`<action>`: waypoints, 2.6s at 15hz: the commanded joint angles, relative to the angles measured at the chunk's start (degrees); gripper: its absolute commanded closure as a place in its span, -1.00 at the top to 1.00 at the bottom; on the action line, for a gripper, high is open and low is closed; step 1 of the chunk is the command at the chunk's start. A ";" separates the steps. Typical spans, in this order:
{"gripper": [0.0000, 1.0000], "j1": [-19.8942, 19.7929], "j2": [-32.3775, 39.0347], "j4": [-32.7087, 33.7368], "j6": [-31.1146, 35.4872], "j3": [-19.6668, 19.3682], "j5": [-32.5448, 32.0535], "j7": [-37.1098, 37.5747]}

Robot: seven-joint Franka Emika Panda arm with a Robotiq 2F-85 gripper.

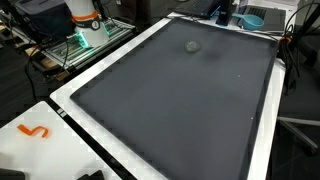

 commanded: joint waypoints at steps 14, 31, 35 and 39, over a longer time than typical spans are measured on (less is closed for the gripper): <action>-0.38 -10.32 -12.54 -20.49 10.52 1.08 24.94 -27.88; -0.38 -12.09 -21.57 -34.92 12.98 -0.58 41.15 -50.83; -0.38 -11.64 -23.40 -37.80 13.45 -1.15 42.92 -53.23; -0.38 -11.19 -24.87 -40.34 14.71 -1.50 43.62 -54.18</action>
